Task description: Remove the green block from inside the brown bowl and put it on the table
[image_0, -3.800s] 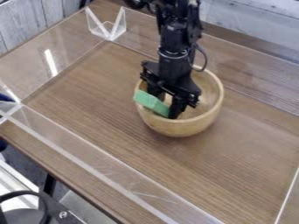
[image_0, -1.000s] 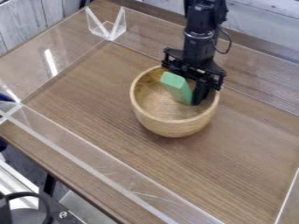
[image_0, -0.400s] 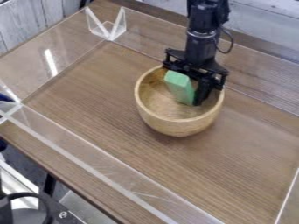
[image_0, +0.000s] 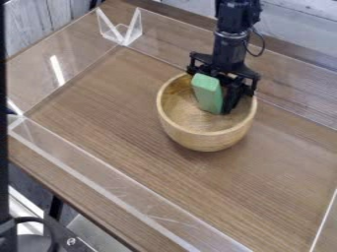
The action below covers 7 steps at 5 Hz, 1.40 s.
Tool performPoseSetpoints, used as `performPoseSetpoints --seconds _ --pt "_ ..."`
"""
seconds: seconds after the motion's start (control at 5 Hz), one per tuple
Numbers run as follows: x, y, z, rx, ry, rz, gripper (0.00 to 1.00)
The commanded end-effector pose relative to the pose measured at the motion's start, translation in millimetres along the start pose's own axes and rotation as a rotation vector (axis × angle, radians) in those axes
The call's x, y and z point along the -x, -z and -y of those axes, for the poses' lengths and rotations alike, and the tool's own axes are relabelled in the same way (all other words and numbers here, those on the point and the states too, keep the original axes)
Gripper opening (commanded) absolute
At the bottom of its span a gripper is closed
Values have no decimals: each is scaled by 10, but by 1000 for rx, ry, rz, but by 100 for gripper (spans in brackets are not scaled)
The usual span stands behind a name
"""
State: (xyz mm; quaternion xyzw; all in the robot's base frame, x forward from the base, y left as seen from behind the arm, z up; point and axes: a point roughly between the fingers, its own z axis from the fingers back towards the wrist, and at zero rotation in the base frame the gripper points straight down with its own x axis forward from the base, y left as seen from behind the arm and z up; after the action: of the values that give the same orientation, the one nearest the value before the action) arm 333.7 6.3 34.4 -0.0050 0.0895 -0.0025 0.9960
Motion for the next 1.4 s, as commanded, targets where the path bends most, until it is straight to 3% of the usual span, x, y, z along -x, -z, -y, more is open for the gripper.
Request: performPoseSetpoints --seconds 0.0,0.4,0.8,1.2 --pt "-38 -240 -15 -2 -3 87 0" --pt "45 -275 -13 -4 -8 108 0" --pt "-18 -182 -8 -33 8 111 0" --pt "-72 -137 19 -49 46 134 0"
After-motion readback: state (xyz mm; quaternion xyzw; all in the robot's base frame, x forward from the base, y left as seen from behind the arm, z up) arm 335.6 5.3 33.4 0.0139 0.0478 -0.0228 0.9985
